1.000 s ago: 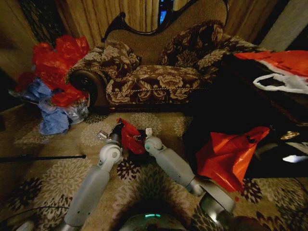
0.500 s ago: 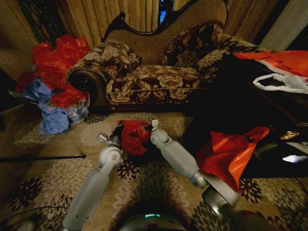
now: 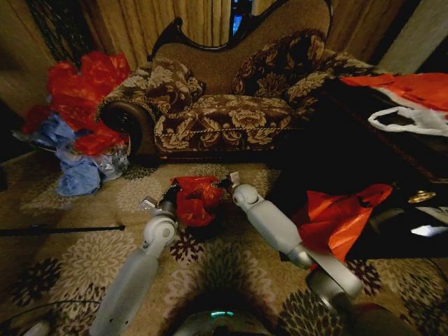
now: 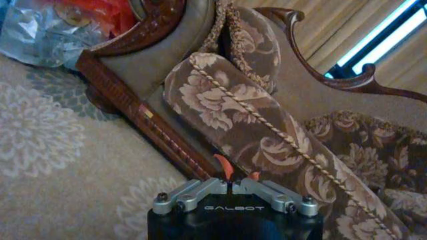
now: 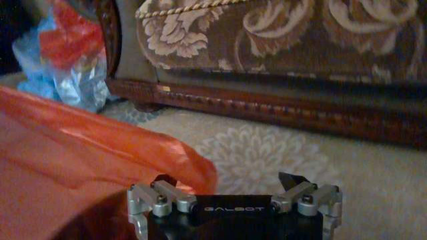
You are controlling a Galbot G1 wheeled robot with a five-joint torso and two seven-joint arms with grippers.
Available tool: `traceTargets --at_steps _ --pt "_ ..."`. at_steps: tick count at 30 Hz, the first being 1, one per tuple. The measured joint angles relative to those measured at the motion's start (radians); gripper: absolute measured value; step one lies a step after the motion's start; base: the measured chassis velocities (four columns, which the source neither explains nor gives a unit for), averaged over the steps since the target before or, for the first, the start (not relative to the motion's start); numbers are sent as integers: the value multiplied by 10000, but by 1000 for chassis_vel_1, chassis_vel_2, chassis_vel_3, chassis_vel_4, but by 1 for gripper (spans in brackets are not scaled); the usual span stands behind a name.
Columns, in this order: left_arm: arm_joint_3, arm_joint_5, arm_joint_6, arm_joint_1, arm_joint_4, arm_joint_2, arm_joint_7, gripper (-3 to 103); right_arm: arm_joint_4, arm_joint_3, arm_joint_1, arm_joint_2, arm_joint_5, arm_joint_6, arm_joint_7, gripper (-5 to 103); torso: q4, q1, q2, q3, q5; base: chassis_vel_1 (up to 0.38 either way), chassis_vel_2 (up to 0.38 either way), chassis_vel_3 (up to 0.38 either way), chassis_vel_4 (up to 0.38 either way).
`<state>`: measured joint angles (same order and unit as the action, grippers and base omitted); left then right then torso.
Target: Place a garbage bag over the trash bin.
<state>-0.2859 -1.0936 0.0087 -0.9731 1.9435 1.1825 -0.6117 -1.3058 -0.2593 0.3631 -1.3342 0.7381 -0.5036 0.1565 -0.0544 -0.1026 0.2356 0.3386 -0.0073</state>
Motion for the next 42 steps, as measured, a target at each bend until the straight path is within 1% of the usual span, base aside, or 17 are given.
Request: traceTargets --at_steps 1,3,4,6,7,10,14,16,19,22,25,27,29,31,35,39,42 --pt "0 0 0 0 0 0 0 0 0 0 0 0 0 0 0 100 0 0 0 0 0 0 0 0 0" --pt "6 22 -3 10 -30 7 5 0 -764 54 279 148 1429 -324 1140 100 4 0 0 0 0 0 0 0 0" --pt "6 22 -3 10 -30 7 5 0 -764 54 279 148 1429 -324 1140 100 4 0 0 0 0 0 0 0 0" --pt "4 27 -5 34 -54 4 6 0 -1818 289 701 393 2788 -661 2331 100 2 0 0 0 0 0 0 0 0" --pt "4 27 -5 34 -54 4 6 0 -1818 289 701 393 2788 -661 2331 100 2 0 0 0 0 0 0 0 0" --pt "-1 52 -10 74 -142 4 16 0 -3418 608 1329 886 4031 -861 3291 100 -2 0 1 0 0 0 0 0 0" --pt "-2 62 -13 116 -195 27 17 0 -4196 728 1623 1087 4471 -870 3656 100 0 1 2 -1 0 0 0 0 0" --pt "-2 78 -16 155 -254 36 17 0 -5104 761 2005 1302 4900 -873 3931 100 0 0 2 -1 1 0 0 0 0" --pt "-2 100 -18 195 -317 39 15 0 -5863 630 2380 1488 5268 -925 3957 100 -2 1 3 -2 -1 0 0 0 0" --pt "-9 123 -21 232 -376 48 12 0 -6177 439 2642 1481 5319 -974 3820 100 -1 1 3 -1 -1 0 0 0 0" --pt "-21 174 -29 296 -468 54 1 0 -6155 143 2872 1335 4959 -986 3509 100 1 1 3 -1 -2 0 0 0 0" --pt "-27 214 -33 331 -492 56 -5 0 -5728 -174 2989 1162 4409 -960 3129 100 0 1 2 -1 -1 0 0 0 0" --pt "-29 216 -34 333 -492 57 -8 0 -5616 -232 2999 1116 4270 -926 3031 100 0 0 3 -1 -1 0 0 0 0" --pt "-31 228 -38 321 -460 72 -22 0 -5041 -407 2936 902 3698 -800 2639 100 0 0 3 -1 -2 0 0 0 0" --pt "-41 239 -40 257 -379 87 -40 0 -4375 -548 2650 605 3302 -635 2291 100 0 0 2 1 -3 0 0 0 0" --pt "-95 240 -46 183 -291 82 -61 0 -3823 -690 2374 233 3156 -535 2191 100 2 -1 2 1 -2 0 0 0 0" --pt "-133 240 -48 145 -249 58 -70 0 -3635 -835 2305 129 3015 -429 2161 94 2 -1 2 1 -2 0 0 0 0"
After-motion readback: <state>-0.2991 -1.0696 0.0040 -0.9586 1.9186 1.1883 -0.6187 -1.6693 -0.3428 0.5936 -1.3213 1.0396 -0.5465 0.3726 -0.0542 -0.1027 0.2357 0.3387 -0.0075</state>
